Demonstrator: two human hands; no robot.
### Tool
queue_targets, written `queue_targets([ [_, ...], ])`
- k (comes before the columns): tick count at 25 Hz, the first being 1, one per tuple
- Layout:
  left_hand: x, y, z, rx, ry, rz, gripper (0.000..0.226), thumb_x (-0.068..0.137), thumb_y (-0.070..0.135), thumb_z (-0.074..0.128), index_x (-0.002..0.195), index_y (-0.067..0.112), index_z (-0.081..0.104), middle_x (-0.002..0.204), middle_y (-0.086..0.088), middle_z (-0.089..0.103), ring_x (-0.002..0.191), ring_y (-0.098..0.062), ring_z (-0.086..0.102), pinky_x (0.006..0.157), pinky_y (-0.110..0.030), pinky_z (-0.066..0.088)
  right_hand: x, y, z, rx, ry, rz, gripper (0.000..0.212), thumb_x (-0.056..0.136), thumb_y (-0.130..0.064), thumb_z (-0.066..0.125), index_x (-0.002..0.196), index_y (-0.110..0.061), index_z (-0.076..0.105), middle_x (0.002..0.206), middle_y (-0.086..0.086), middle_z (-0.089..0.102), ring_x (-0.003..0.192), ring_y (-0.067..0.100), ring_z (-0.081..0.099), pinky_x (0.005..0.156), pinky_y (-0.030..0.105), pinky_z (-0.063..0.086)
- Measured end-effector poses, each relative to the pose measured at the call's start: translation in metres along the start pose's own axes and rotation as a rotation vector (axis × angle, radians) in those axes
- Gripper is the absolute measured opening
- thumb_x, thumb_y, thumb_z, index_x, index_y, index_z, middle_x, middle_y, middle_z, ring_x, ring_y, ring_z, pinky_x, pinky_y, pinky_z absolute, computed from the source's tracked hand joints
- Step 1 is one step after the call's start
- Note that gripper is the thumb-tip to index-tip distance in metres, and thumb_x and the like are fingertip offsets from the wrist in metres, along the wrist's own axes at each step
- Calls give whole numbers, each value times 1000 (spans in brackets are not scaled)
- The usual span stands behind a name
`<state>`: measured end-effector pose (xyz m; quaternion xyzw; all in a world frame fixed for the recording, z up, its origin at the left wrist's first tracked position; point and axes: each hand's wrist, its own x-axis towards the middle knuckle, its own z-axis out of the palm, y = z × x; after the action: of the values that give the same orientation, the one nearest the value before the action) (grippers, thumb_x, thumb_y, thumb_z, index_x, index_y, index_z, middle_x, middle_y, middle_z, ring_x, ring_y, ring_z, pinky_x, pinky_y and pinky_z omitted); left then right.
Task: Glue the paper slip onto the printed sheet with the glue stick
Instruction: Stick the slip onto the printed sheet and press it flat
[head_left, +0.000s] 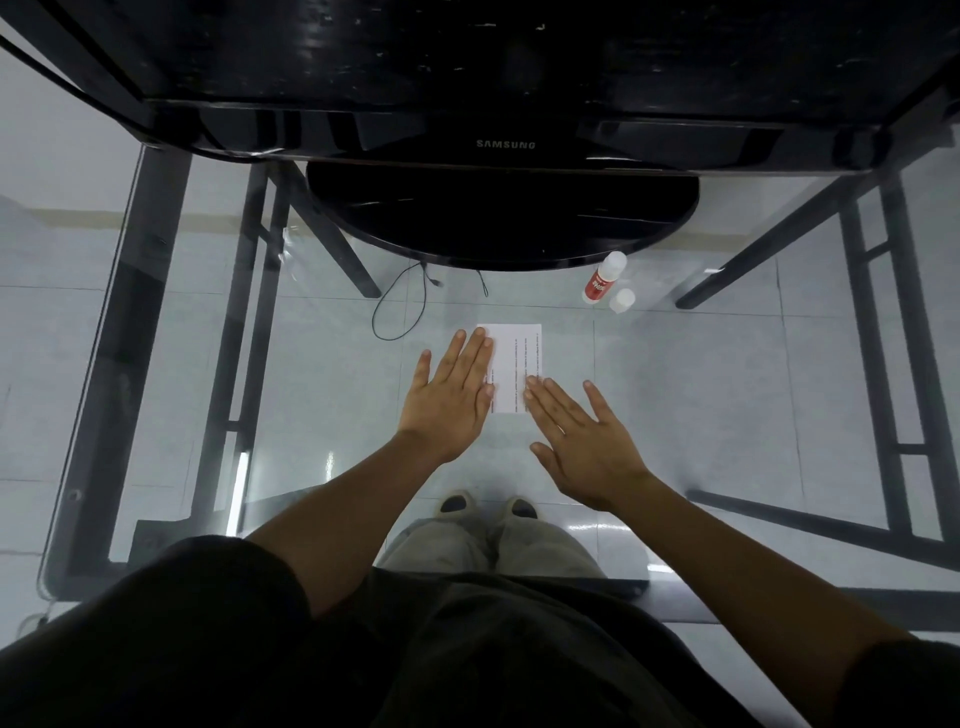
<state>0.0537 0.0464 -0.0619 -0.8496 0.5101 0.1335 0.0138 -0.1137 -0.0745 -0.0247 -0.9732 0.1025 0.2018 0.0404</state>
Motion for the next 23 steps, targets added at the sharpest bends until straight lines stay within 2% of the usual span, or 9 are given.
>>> queue_targets([
  [2, 0, 0, 1, 7, 0, -2, 58, 96, 44, 6, 141, 19, -22, 156, 0, -9, 132, -13, -30, 109, -43, -7, 7, -9, -5, 16, 14, -14, 66, 91, -49, 2, 146, -13, -2, 156, 5, 1, 143, 22, -3, 106, 45, -22],
  [5, 0, 0, 1, 21, -9, -3, 59, 96, 45, 7, 140, 20, -23, 156, 0, -10, 132, -14, -30, 109, -43, -8, 16, -17, -3, 27, 15, -25, 62, 95, -47, 6, 146, -14, -6, 157, 4, -4, 143, 20, -8, 106, 42, -23],
  [10, 0, -1, -1, -5, -13, 0, 59, 94, 46, 3, 139, 21, -25, 156, 0, -10, 133, -14, -29, 109, -44, -8, -1, 0, 9, 29, -14, -51, 64, 91, -51, -3, 146, -19, -5, 156, 1, -4, 139, 18, -16, 107, 44, -21],
  [13, 0, 0, 0, 7, -10, 6, 59, 94, 46, 3, 138, 21, -28, 156, 0, -11, 133, -14, -30, 109, -44, -9, -7, 7, 9, 22, -7, -77, 66, 91, -52, -4, 147, -17, 4, 155, 2, 3, 138, 18, -10, 108, 46, -17],
  [16, 0, -1, 0, 2, -5, 7, 59, 95, 46, 3, 140, 20, -24, 156, 0, -10, 133, -14, -30, 109, -43, -8, 4, 7, 4, 26, 3, -111, 65, 91, -53, -2, 146, -18, -1, 151, -1, -7, 136, 16, -17, 106, 44, -22],
  [20, -1, -1, -1, -8, 7, 17, 58, 95, 45, 3, 141, 20, -21, 156, 0, -7, 133, -13, -28, 109, -43, -7, 23, 13, 0, 36, 16, -159, 64, 91, -52, -4, 146, -20, -1, 148, -4, -12, 137, 14, -14, 106, 43, -23],
  [23, -1, -1, -1, -31, 5, 19, 57, 95, 44, 3, 141, 20, -20, 156, 1, -9, 135, -13, -25, 110, -43, -6, 28, 24, 0, 57, 42, -34, 59, 93, -47, 2, 146, -22, -2, 154, -3, -4, 142, 14, -5, 108, 45, -21],
])
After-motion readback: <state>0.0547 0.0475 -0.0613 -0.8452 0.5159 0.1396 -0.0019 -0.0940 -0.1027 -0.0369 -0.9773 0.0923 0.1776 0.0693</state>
